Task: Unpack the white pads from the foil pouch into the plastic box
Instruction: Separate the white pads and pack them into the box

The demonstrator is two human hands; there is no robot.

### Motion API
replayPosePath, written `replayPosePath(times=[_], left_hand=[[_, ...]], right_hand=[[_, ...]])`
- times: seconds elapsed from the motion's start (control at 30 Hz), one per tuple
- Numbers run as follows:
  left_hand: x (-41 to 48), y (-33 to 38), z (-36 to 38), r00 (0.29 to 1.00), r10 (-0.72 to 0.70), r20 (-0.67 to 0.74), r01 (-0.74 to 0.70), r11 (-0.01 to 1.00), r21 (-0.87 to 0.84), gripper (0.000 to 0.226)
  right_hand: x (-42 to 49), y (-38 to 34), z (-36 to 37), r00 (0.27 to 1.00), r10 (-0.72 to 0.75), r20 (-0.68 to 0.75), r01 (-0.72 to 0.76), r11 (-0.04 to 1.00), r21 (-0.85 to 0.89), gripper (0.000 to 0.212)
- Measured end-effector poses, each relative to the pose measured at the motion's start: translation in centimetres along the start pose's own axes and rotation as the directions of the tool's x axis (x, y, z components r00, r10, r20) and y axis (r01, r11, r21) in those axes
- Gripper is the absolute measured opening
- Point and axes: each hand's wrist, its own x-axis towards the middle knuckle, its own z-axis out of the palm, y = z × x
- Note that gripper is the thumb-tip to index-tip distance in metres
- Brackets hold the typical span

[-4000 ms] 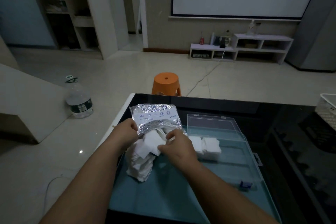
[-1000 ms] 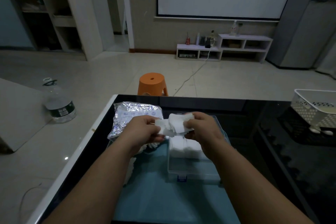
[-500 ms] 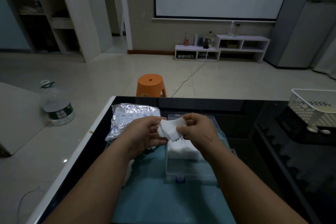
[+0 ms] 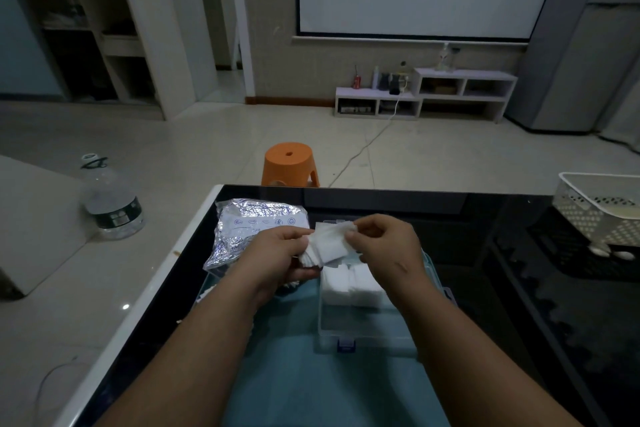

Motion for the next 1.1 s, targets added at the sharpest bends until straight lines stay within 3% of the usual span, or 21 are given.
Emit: replayPosePath(times=[0.1, 0.23, 0.43, 0.53, 0.77, 0.87, 0.93, 1.0, 1.1], left_hand=[[-0.1, 0.1, 0.1, 1.0, 0.01, 0.026, -0.01, 1.0, 0.006, 0.02], [-0.5, 0.3, 0.3, 0.998, 0.02, 0.06, -0.023, 0.999, 0.049, 0.028], [-0.9, 0.7, 0.3, 0.997, -0.027, 0.073, 0.028, 1.0, -0.012, 0.022], [-1.3, 0.8, 0.2, 0.991, 0.022, 0.13, -0.036, 0.993, 0.109, 0.016], [-0.7, 0.3, -0.1, 0.987, 0.132, 0.097, -0.154, 0.951, 0.27, 0.022], [-0.7, 0.1, 0.3, 0.984, 0.169, 0.056, -0.175, 0.974, 0.142, 0.015], [-0.7, 0.0, 0.8, 0.983, 0.18, 0.031, -0.18, 0.984, -0.011, 0.033], [-1.0, -0.4, 1.5, 0.978, 0.208, 0.022, -0.204, 0.971, -0.128, 0.065], [-0.7, -1.6, 2.3, 0.964, 0.259, 0.062, -0.246, 0.955, -0.168, 0.109]], right_hand=[[-0.2, -0.3, 0.0, 0.996, 0.053, 0.079, -0.06, 0.993, 0.099, 0.005], [-0.3, -0.2, 0.3, 0.997, 0.033, 0.076, -0.033, 0.999, 0.0, 0.008], [-0.3, -0.2, 0.2, 0.995, 0.04, 0.09, -0.038, 0.999, -0.017, 0.011], [-0.2, -0.3, 0.3, 0.993, 0.061, 0.106, -0.061, 0.998, 0.002, 0.015], [-0.3, -0.8, 0.0, 0.925, 0.258, 0.278, -0.312, 0.935, 0.17, 0.031], [-0.5, -1.0, -0.1, 0.905, 0.315, 0.286, -0.406, 0.837, 0.366, 0.027], [-0.7, -1.4, -0.2, 0.89, 0.345, 0.298, -0.452, 0.752, 0.48, 0.023], [-0.9, -1.7, 0.0, 0.872, 0.369, 0.321, -0.489, 0.67, 0.558, 0.021], [-1.1, -1.9, 0.4, 0.846, 0.395, 0.358, -0.533, 0.604, 0.593, 0.02]])
